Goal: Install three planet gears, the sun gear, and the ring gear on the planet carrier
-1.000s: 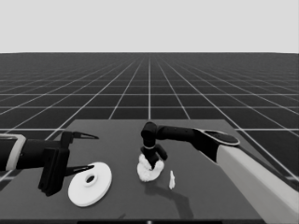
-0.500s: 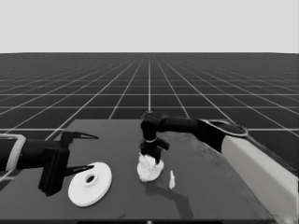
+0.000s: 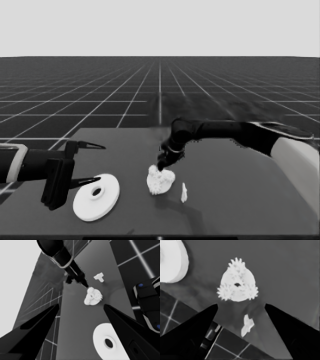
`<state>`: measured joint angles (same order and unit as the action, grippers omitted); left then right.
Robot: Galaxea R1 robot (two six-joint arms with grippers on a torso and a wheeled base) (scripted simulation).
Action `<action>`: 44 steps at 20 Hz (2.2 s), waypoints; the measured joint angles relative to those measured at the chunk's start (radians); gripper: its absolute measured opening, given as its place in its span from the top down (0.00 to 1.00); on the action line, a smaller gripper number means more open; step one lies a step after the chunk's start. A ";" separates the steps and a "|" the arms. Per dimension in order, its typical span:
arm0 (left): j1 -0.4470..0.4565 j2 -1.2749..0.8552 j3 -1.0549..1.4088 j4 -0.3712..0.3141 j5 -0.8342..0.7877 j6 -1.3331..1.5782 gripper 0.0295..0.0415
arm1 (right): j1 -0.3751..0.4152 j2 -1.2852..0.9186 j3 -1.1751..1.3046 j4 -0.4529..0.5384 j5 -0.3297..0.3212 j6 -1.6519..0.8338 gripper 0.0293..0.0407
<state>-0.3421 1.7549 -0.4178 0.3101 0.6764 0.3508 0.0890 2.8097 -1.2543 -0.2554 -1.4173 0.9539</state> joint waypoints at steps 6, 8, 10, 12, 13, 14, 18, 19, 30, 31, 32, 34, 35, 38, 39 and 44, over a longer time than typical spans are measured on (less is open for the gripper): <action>0.000 0.000 0.000 0.000 0.000 0.000 0.25 | -0.429 -1.012 0.832 -0.424 0.227 -0.612 0.19; 0.000 0.000 0.000 0.000 0.000 0.000 0.25 | -0.439 -1.038 0.856 -0.436 0.234 -0.629 0.19; -0.021 0.051 -0.018 0.301 0.428 -0.485 0.17 | -0.442 -1.046 0.863 -0.440 0.236 -0.635 0.19; -0.033 0.314 -0.229 -0.089 0.971 -1.264 0.11 | -0.443 -1.049 0.866 -0.442 0.237 -0.637 0.19; -0.013 0.359 -0.356 -0.234 0.971 -1.391 0.18 | -0.443 -1.050 0.867 -0.442 0.237 -0.637 0.19; 0.004 0.380 -0.444 -0.315 0.960 -1.447 0.22 | -0.444 -1.050 0.867 -0.442 0.237 -0.638 0.19; 0.029 0.408 -0.581 -0.415 0.945 -1.491 0.25 | -0.444 -1.050 0.867 -0.442 0.237 -0.638 0.19; 0.031 0.410 -0.590 -0.421 0.944 -1.491 0.25 | -0.444 -1.050 0.867 -0.442 0.237 -0.638 0.19; 0.529 0.465 -0.716 0.017 0.722 -1.458 0.55 | -0.444 -1.050 0.867 -0.442 0.237 -0.638 0.19; 0.529 0.465 -0.716 0.018 0.722 -1.458 0.56 | -0.444 -1.050 0.867 -0.442 0.237 -0.638 0.19; 0.529 0.465 -0.717 0.018 0.722 -1.458 0.56 | -0.444 -1.050 0.867 -0.442 0.237 -0.638 0.19; 0.529 0.466 -0.717 0.018 0.722 -1.457 0.56 | -0.444 -1.050 0.867 -0.442 0.237 -0.638 0.19; 0.529 0.466 -0.717 0.018 0.722 -1.457 0.56 | -0.444 -1.050 0.867 -0.442 0.237 -0.638 0.19; 0.529 0.466 -0.717 0.018 0.722 -1.457 0.56 | -0.444 -1.050 0.867 -0.442 0.237 -0.638 0.19; 0.529 0.466 -0.717 0.018 0.722 -1.457 0.56 | -0.444 -1.050 0.867 -0.442 0.237 -0.638 0.19; 0.070 0.405 -0.586 -0.395 0.929 -1.498 0.56 | -0.444 -1.050 0.867 -0.442 0.237 -0.638 0.19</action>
<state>-0.2719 2.1600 -1.0036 -0.0847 1.6054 -1.1473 -0.3547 1.7592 -0.3868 -0.6977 -1.1801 0.3159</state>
